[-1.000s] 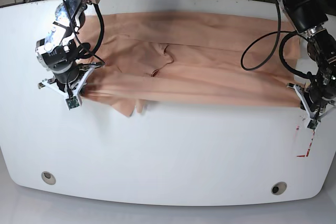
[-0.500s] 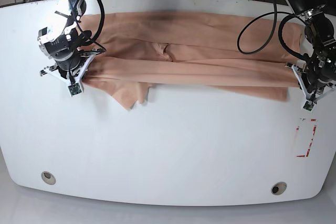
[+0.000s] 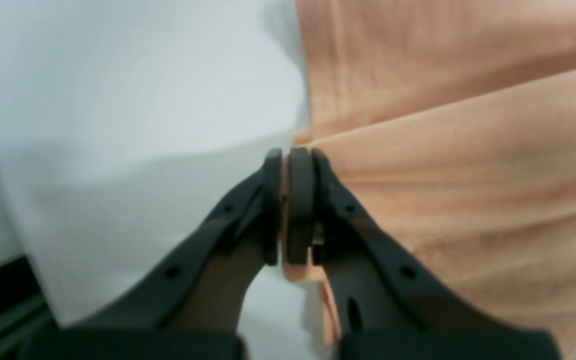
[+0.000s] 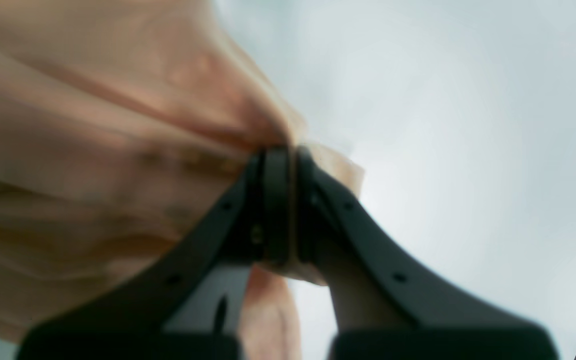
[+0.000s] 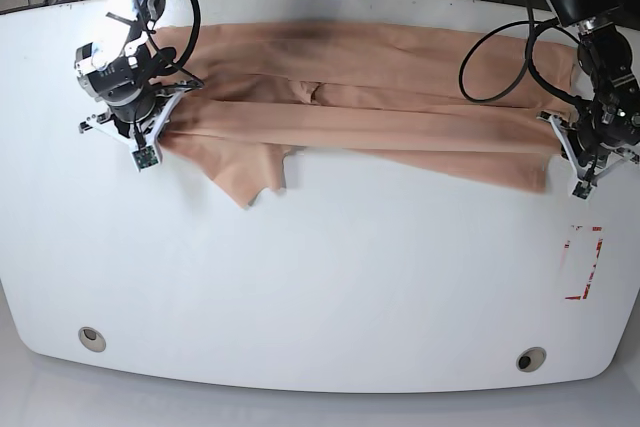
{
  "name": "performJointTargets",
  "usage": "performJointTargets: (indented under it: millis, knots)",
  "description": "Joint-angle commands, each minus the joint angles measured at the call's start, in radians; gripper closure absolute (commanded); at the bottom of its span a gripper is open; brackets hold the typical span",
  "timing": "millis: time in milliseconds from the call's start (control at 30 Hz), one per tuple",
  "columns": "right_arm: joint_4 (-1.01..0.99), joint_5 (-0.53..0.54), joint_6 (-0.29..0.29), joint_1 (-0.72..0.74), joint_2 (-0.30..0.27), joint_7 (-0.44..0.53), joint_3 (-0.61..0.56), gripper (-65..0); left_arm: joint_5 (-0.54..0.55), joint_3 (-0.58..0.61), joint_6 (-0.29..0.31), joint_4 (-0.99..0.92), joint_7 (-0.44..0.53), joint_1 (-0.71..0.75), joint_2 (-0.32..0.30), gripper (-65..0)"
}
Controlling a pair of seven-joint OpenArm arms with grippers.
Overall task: Fold the T-shirt properly
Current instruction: 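Fold the hem edge over toward the collar with both grippers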
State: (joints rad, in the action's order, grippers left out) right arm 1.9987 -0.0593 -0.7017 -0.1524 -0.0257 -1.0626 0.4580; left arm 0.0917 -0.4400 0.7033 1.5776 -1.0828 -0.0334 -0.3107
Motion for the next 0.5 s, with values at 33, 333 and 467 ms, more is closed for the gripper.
performJointTargets:
  millis: [33, 333, 467]
  knots:
    - [0.021, -0.010, 0.004, -0.009, -0.012, 0.008, 0.005, 0.0, -0.004, -0.001, -0.005, -0.018, 0.013, -0.018, -0.037, 0.0]
    - [0.018, -0.010, 0.004, -0.039, -0.012, 0.008, 0.005, -0.2, -0.005, -0.001, -0.005, -0.026, 0.013, -0.016, -0.038, 0.0]
    - [0.018, -0.010, 0.004, -0.046, -0.010, 0.009, 0.005, -0.2, -0.005, -0.001, -0.005, -0.027, 0.013, -0.016, -0.038, 0.0]
